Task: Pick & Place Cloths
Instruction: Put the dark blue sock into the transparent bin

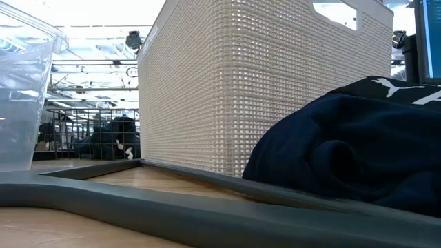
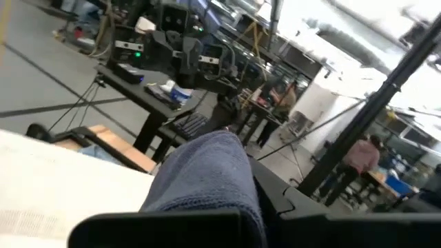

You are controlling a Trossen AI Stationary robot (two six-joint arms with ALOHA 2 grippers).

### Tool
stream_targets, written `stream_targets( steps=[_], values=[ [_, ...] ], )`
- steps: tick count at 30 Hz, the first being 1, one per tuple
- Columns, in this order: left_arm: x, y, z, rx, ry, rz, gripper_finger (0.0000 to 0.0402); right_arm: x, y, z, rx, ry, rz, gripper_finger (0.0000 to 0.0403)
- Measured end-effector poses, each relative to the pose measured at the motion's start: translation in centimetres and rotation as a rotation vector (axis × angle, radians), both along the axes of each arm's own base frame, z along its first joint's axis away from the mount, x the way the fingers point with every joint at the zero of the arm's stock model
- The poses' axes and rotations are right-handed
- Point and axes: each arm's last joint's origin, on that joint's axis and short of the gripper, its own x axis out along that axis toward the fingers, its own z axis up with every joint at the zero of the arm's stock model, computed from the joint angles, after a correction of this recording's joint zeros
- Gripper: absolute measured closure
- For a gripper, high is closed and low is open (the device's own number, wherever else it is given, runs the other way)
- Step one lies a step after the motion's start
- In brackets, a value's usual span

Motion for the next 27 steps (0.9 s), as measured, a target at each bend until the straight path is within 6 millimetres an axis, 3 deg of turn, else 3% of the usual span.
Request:
stream_targets(
  steps=[14,27],
  values=[
    [-3.8,-3.7,-0.4,-0.192,0.002,0.129,0.0401,-7.2,1.6,-3.1,-0.071,-0.036,-0.160,0.0359],
    [-5.6,-4.9,-3.4,-0.254,0.117,0.090,0.0401,-8.9,2.6,-4.7,-0.070,-0.037,-0.183,0.0381]
  ],
)
